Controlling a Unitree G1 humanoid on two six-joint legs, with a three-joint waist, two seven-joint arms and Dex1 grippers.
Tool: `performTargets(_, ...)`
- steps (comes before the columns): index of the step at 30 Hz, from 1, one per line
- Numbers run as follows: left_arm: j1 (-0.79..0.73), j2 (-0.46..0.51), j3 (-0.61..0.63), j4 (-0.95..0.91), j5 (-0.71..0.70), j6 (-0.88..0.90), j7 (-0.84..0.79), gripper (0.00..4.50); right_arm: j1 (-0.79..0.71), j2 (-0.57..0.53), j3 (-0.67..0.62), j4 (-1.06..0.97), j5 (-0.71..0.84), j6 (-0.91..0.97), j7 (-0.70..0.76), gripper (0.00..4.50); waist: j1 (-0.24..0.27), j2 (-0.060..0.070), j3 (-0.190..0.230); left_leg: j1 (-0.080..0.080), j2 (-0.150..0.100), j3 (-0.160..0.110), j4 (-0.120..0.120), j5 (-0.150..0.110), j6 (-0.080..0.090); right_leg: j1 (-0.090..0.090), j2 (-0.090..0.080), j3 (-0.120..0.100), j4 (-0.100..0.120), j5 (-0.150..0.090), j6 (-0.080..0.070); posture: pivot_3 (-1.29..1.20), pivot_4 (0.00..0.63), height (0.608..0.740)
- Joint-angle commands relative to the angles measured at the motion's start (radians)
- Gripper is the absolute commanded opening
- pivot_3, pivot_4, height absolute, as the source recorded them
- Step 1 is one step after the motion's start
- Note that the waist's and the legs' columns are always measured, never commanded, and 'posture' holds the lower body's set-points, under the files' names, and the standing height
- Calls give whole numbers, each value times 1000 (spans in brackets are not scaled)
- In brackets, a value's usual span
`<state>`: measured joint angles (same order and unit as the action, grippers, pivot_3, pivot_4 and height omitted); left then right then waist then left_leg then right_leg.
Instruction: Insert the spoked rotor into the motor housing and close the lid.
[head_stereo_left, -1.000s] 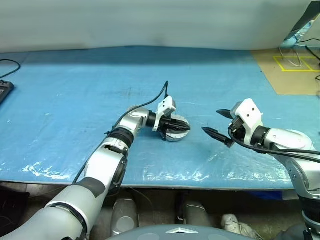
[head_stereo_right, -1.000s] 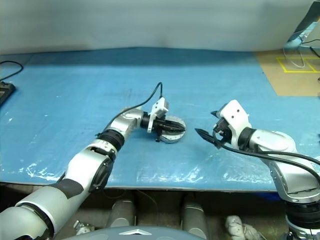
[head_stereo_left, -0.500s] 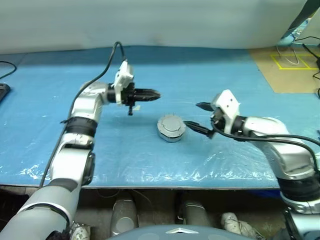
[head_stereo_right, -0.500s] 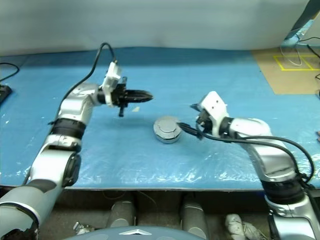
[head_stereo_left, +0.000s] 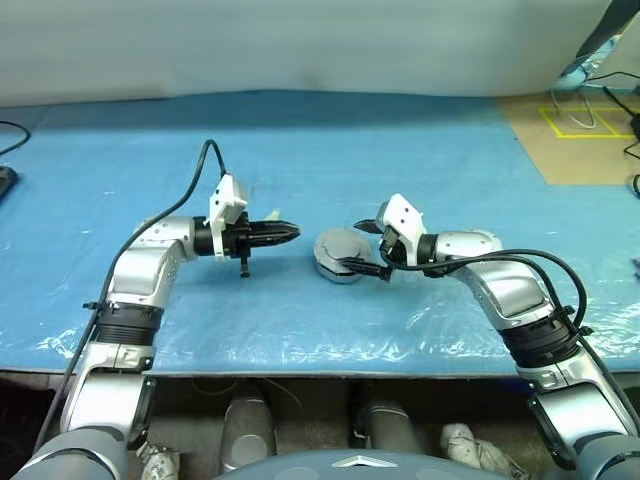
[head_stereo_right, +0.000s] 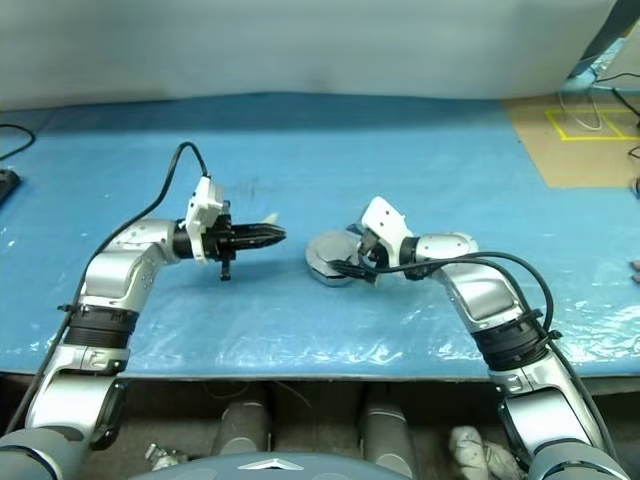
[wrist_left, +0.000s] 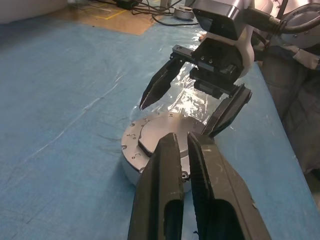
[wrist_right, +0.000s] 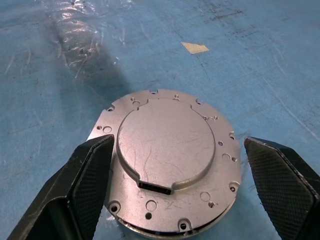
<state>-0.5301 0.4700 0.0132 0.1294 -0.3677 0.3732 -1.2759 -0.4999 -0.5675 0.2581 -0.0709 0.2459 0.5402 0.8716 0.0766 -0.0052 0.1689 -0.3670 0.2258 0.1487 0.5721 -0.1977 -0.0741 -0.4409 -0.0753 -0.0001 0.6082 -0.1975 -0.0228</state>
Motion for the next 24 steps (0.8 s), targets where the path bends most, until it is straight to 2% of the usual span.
performTargets(1,5,22,17,-41,-31,0,19,367,-24,21,9,22,-22,-44,12,4361,-5,0,0,0,0,0,0,0,0,0,0,0,0,0,0,0,150,740)
performTargets(12,25,35,2,-37,-44,-14,45,367,-6,63,38,93,-102,-101,15,4361,-8,0,0,0,0,0,1,0,0,0,0,0,0,0,0,0,150,740)
performTargets(15,25,37,-2,-35,-42,-19,45,367,4,60,34,95,-110,-111,18,3746,-8,0,0,2,0,0,1,0,0,1,0,1,0,0,0,0,150,740)
performTargets(17,26,37,-2,-34,-44,-18,46,367,9,54,32,95,-113,-116,23,3059,-8,0,0,2,0,0,1,0,0,2,0,1,0,0,0,0,150,740)
performTargets(24,30,34,-7,-39,-47,-19,51,367,-3,45,21,88,-103,-101,35,2967,-8,0,0,2,0,0,1,0,0,2,0,1,0,0,0,0,150,740)
